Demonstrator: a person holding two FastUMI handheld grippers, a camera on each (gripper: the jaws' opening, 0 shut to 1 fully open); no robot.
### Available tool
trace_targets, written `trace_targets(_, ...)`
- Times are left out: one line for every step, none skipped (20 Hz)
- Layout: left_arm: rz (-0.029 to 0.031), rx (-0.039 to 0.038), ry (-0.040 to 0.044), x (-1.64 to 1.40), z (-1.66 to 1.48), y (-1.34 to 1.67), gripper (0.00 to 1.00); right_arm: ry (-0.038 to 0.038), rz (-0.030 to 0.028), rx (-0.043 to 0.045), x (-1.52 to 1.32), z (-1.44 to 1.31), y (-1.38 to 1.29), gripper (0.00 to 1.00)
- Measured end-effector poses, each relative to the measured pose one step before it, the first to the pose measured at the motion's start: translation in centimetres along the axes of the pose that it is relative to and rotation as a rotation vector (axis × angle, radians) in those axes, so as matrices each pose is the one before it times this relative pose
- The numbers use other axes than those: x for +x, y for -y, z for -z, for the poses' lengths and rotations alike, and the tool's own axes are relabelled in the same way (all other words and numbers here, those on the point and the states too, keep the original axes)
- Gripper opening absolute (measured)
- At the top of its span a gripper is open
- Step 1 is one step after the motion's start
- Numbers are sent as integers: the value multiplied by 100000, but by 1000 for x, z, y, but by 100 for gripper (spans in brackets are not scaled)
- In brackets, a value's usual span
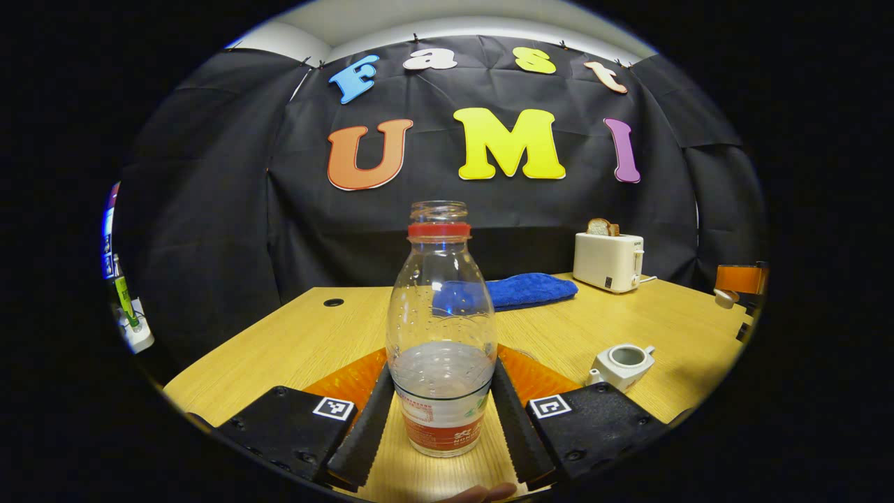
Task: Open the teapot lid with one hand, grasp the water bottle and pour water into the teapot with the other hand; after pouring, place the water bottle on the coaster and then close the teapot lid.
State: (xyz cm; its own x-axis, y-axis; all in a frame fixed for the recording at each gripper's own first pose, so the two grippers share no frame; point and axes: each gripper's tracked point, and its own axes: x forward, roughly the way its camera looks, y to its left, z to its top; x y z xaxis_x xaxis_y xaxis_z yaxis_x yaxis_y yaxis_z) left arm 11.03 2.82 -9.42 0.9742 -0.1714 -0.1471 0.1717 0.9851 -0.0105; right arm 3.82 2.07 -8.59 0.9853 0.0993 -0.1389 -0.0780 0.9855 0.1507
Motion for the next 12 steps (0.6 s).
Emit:
trace_targets(-180, 2791, 711, -185, -489, 118, 76, 103, 80, -136, -133, -104, 278, 0)
trace_targets(-972, 3956, -215, -183, -442, 84, 76, 13, 276, -380, -21, -64, 240, 0)
trace_targets(-27, 4308, -199, -239, -418, 190, 75, 115, 222, -450, -83, -190, 264, 0)
trace_targets(-243, 4590, 104, -288, -567, 256, 75, 159, 347, -419, -278, -34, 281, 0)
trace_targets(-262, 4736, -385, -141, -372, 139, 75, 286, 444, -278, -126, -193, 329, 0)
trace_targets(-823, 4788, -123, -229, -279, 93, 75, 189, 409, -266, -71, -132, 268, 0)
trace_targets(-978, 4493, -613, -25, -231, -16, 75, -48, 206, -154, -87, -122, 249, 0)
trace_targets(-743, 4618, -709, -122, -87, 61, 74, 350, 165, 252, -86, -79, 298, 0)
trace_targets(-1168, 5215, -118, -40, -212, 14, 75, 292, 179, 232, -153, -172, 307, 0)
trace_targets(-598, 5489, -1038, -92, -19, 103, 75, 211, -2, -539, -149, -136, 257, 0)
trace_targets(-164, 5187, -1037, -69, -45, 199, 74, 331, 243, -1750, -162, -169, 319, 0)
trace_targets(320, 5018, -813, -117, -58, 228, 75, 678, 1324, -2082, -140, -226, 630, 0)
